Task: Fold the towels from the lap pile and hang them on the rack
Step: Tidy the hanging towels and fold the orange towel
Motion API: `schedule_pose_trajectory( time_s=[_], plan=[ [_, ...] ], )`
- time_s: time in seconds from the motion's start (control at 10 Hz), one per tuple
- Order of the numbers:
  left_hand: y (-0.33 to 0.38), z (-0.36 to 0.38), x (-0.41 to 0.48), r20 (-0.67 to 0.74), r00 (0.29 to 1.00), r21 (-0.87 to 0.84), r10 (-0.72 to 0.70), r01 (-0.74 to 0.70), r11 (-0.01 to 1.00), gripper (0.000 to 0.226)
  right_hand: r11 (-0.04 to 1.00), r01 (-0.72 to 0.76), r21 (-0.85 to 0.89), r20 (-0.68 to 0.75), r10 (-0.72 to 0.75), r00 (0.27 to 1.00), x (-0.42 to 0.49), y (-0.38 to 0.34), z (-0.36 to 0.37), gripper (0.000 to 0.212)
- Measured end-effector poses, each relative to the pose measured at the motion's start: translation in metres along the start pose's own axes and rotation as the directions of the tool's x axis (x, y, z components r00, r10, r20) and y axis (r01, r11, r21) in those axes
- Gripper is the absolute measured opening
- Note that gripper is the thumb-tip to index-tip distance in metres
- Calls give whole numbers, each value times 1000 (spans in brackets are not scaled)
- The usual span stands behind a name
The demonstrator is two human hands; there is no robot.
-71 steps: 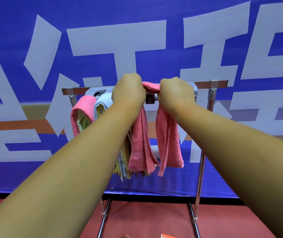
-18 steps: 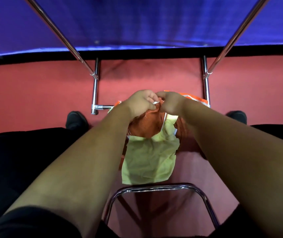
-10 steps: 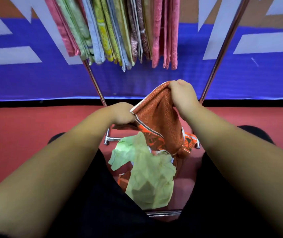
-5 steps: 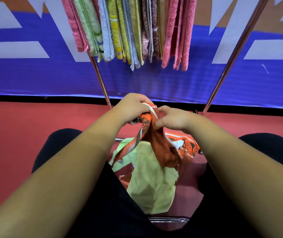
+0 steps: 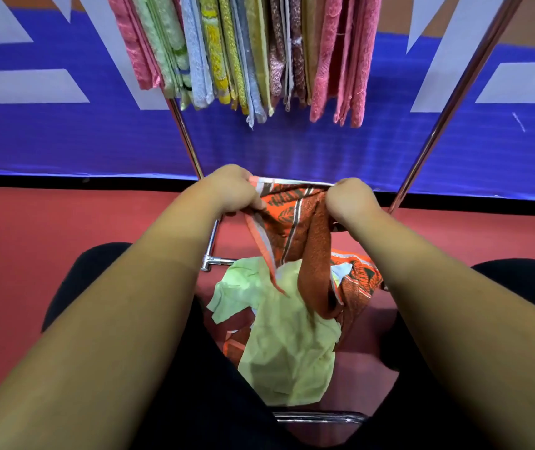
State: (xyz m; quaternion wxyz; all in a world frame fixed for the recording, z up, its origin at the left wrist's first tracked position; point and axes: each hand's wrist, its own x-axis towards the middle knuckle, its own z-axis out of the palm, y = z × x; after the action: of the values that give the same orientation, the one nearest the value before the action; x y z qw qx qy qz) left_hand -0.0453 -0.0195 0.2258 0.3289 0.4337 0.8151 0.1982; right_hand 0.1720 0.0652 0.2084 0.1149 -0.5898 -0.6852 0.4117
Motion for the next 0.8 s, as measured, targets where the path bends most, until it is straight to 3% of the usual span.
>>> schedule_pose_trajectory(
  time_s=[0.1,0.2,0.3,0.4,0.5,0.7,0.8],
  plan=[
    [-5,0,7,-66,997,-189,51,-63,980,22,994,-52,93,-16,53,998,5,3,-6,9],
    [4,4,5,-70,985,-219,157,-169,961,19,999,37,34,95,-40,995,5,3,-3,23],
    [16,11,3,-51,973,-50,223,-226,973,19,977,77,198,226,-122,966,-1,-4,3,34],
    [23,12,1,-11,967,80,254,-252,964,19,947,102,306,257,-185,949,-1,-8,2,40],
    [28,12,-6,56,960,149,273,-279,949,23,948,130,290,264,-210,941,4,-4,4,32],
    [26,19,-6,64,961,138,269,-276,951,37,935,227,274,128,-269,954,15,3,11,16],
    [20,20,-3,49,965,225,258,-262,938,39,942,229,245,-114,-207,972,23,3,5,19]
  ],
)
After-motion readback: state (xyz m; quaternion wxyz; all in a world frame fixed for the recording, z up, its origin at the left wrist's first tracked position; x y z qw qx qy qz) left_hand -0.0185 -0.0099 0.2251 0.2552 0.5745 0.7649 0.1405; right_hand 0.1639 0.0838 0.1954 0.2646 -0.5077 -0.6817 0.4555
